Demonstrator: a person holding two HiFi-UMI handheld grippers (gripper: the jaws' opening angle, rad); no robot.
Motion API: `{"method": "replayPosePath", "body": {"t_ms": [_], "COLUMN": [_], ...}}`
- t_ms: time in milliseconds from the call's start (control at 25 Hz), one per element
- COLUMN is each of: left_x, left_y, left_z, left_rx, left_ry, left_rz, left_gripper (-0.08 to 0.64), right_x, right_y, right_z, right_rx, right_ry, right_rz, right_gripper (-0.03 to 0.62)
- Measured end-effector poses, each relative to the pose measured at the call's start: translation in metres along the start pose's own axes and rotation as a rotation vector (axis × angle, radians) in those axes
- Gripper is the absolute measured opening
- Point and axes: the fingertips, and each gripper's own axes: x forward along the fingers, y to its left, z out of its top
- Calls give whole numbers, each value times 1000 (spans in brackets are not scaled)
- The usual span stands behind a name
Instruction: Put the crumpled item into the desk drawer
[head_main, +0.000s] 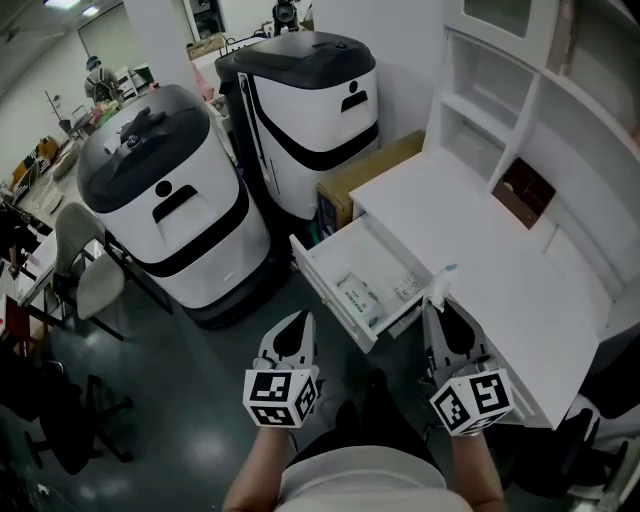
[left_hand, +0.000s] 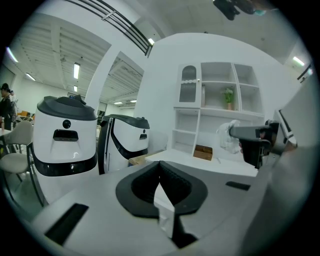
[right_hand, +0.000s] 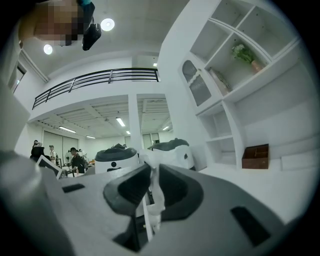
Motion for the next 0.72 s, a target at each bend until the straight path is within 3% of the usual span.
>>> {"method": "replayPosePath", "body": {"t_ms": [720], "left_x": [58], "left_y": [43], "left_z": [6], "left_rx": [-28], "left_ry": [20], "left_rz": [89], "left_gripper": [-6], "right_x": [90], "right_y": [-17], "right_z": [10], "right_rx": [-10], "right_ry": [-22], "right_rz": [85], "right_gripper": [58]}}
